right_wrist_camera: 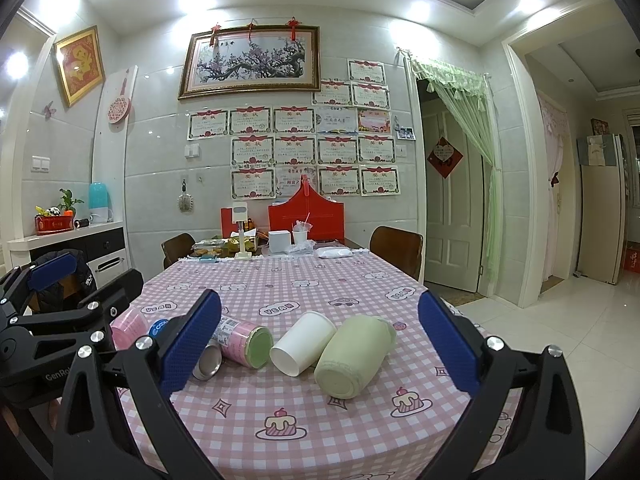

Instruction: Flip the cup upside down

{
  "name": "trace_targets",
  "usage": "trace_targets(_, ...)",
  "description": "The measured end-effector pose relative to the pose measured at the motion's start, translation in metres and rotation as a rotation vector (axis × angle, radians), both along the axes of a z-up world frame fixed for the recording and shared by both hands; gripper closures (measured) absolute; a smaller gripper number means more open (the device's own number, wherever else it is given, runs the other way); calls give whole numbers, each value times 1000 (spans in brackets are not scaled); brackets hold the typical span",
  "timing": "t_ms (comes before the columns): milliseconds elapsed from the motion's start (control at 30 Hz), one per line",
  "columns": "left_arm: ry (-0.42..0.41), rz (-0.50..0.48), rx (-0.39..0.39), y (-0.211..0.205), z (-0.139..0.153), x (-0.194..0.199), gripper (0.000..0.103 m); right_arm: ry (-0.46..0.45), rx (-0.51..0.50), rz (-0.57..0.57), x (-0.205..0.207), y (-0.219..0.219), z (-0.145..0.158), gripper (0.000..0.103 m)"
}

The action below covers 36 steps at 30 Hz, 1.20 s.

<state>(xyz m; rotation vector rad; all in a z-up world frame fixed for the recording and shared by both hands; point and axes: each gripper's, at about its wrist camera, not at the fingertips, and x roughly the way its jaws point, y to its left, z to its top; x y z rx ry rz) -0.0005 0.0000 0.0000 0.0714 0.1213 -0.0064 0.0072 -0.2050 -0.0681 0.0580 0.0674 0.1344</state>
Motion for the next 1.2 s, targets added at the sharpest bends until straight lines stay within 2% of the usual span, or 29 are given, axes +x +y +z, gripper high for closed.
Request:
trace_targets(900,4,0,-1,0,0,1,5,3,-3,-2,1,2,1,8)
trace_targets(1200,13,0,1,3,-12,9,5,12,-3,-1,3,3,2,8)
